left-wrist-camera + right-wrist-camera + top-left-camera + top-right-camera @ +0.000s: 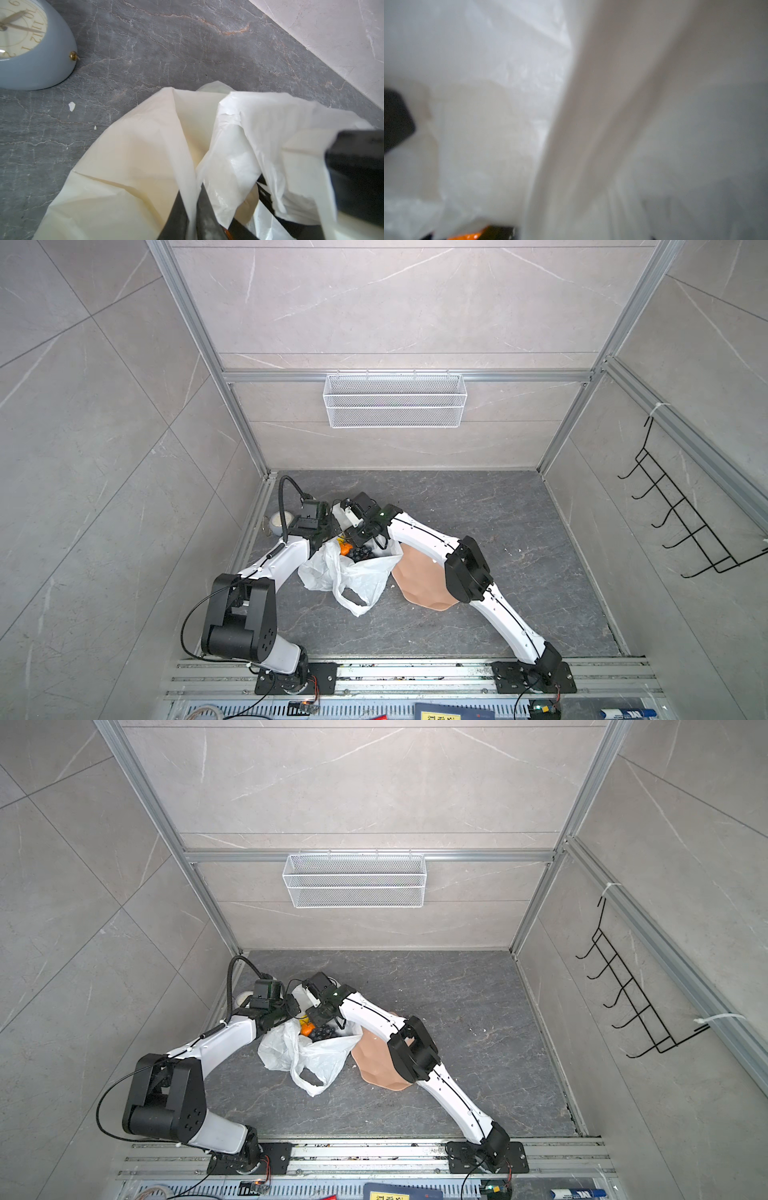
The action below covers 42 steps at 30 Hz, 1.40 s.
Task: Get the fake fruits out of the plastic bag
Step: 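Grasp the pale pear inside the bag with the right gripper and lift it out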
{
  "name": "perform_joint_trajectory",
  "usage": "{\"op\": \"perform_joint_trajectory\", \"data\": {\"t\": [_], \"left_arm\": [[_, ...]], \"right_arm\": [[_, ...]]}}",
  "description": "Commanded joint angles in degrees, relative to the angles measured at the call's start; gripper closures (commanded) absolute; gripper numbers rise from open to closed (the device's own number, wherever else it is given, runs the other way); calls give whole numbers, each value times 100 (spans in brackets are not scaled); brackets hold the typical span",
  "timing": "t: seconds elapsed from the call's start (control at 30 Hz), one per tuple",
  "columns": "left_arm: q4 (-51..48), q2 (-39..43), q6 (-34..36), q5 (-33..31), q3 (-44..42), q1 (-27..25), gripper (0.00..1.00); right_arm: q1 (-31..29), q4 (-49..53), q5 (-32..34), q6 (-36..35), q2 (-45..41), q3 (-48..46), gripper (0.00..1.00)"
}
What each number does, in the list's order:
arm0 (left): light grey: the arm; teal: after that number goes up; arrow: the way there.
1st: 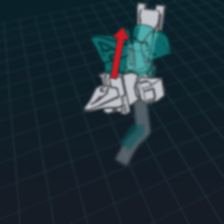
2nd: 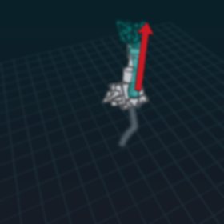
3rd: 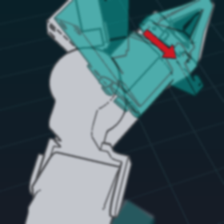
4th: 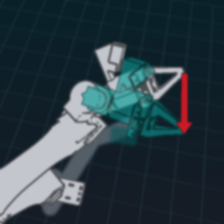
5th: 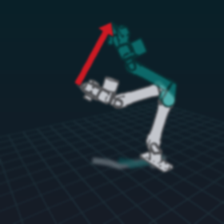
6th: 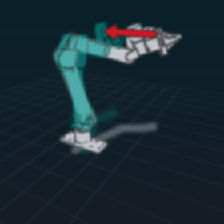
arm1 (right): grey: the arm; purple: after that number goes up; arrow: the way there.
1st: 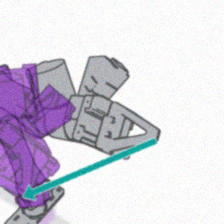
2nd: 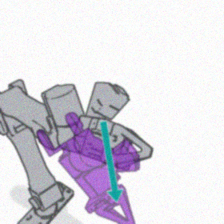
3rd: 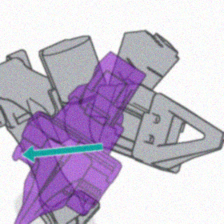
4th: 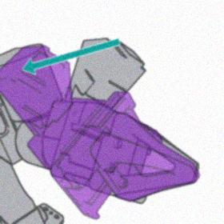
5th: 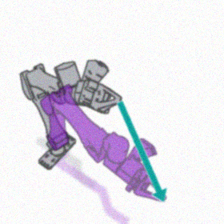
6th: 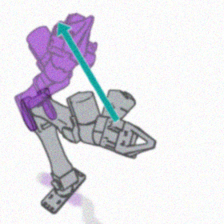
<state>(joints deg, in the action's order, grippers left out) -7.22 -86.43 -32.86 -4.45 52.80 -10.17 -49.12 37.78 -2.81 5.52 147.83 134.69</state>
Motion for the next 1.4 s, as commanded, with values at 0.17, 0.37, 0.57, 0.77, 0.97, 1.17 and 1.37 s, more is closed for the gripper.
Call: {"op": "perform_joint_trajectory", "data": {"t": [0.17, 0.37, 0.57, 0.77, 0.97, 1.17, 1.37], "left_arm": [[89, 101, -80, -173, -26, 77, 89], [83, 84, -65, -99, -46, 77, 89], [91, 117, -55, -41, -134, 62, 90], [48, 118, -18, -154, -177, 59, 90], [-67, 80, -68, -428, -136, 81, 90], [-303, -107, -234, -577, -11, 247, 90], [-496, -307, -277, -612, 76, 306, 90]], "right_arm": [[-150, -953, -119, 145, -1169, -1503, 59], [-148, -1783, -255, 328, -1964, -2560, 60], [-150, -2578, -308, 621, -2680, -3557, 60], [-150, -2914, -355, 827, -2972, -3993, 61], [-150, -3084, -434, 872, -3282, -4450, 61], [-106, -3382, -545, 982, -3857, -5167, 61], [147, -4118, -779, 1403, -4486, -6094, 61]]}}
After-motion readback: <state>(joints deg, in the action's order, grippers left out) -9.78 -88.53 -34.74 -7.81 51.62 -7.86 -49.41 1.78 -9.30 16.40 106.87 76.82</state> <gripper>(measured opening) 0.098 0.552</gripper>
